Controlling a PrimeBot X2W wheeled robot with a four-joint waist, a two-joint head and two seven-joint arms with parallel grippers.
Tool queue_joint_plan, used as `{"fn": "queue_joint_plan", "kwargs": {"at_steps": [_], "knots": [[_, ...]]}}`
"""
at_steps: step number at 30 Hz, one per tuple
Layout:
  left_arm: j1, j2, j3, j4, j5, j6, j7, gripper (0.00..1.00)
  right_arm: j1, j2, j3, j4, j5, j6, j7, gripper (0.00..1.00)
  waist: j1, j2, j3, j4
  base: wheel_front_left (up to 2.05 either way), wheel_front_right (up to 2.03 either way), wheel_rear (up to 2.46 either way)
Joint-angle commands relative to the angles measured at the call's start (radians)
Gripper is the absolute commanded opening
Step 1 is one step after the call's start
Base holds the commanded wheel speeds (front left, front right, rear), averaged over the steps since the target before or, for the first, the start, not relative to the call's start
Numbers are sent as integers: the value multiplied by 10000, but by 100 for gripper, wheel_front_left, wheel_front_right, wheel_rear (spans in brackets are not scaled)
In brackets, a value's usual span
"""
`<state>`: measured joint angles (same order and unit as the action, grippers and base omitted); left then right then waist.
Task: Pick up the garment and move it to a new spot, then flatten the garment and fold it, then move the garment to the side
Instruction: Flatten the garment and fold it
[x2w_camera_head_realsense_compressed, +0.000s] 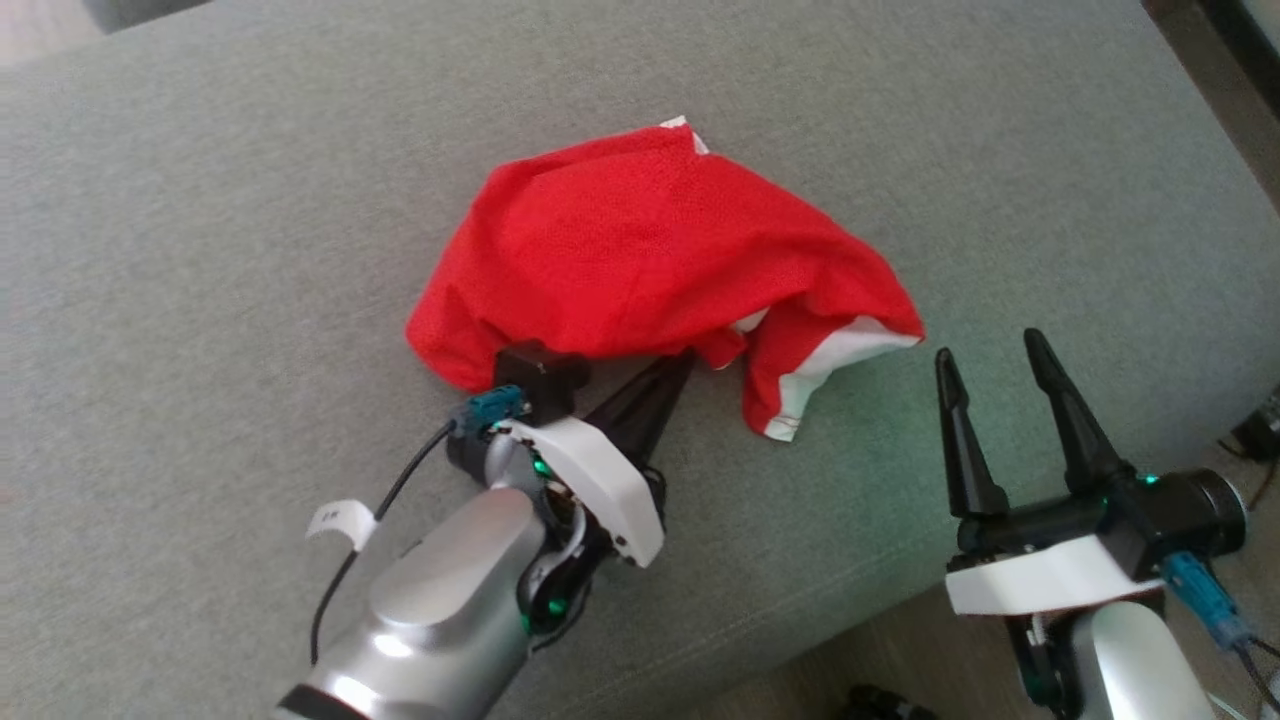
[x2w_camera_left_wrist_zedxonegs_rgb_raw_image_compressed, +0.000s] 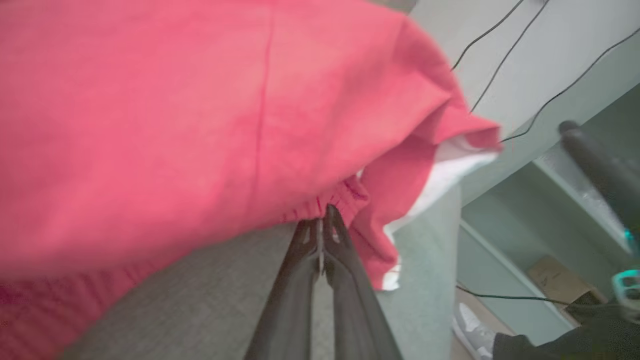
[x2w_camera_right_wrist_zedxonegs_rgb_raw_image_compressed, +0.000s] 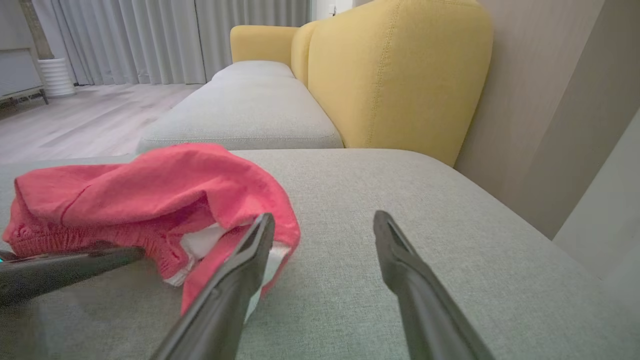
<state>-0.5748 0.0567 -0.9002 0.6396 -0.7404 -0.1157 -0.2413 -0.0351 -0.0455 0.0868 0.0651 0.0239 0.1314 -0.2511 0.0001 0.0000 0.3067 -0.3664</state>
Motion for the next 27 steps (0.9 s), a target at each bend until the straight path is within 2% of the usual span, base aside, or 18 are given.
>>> {"fn": "queue_joint_plan", "kwargs": {"at_steps": [1,4,7,12,15,18,21,22,27], "knots": [[-15,-64,115,-361,-100,-41,-134,0,-137,-48,139,-254,37,-7,-107,100,-1,0,-121,144,0,0,0],[254,-55,247,-849,-279,65,-159,0,50,-48,-5,-231,32,-7,-107,100,-1,0,-370,469,0,0,0],[665,204,407,-1627,-489,197,-128,0,226,-47,-142,-212,-42,-7,-107,100,-1,0,-668,889,0,0,0],[1472,1075,627,-3745,-1067,607,729,0,422,-47,-215,-193,-221,-7,-107,100,-1,0,-1198,1628,0,0,0],[1984,1804,754,-5355,-1445,1026,1520,0,511,-47,-223,-170,-313,-7,-107,100,-1,0,-1493,2016,0,0,0],[2407,2667,861,-6949,-1693,1578,2410,0,617,-47,-207,-140,-373,-7,-107,100,-1,0,-1769,2364,0,0,0],[2683,3776,802,-8376,-1618,2077,3426,0,757,-67,-171,-87,-391,-7,-107,100,-1,0,-2047,2635,0,0,0],[2844,4586,775,-9202,-1512,2386,4094,0,838,-80,-168,-78,-390,-7,-107,100,-1,0,-2170,2768,0,0,0],[3530,6527,1001,-10330,-1577,3133,5303,0,1032,-80,-162,-49,-379,-7,-107,100,-1,0,-2428,2918,0,0,0]]}}
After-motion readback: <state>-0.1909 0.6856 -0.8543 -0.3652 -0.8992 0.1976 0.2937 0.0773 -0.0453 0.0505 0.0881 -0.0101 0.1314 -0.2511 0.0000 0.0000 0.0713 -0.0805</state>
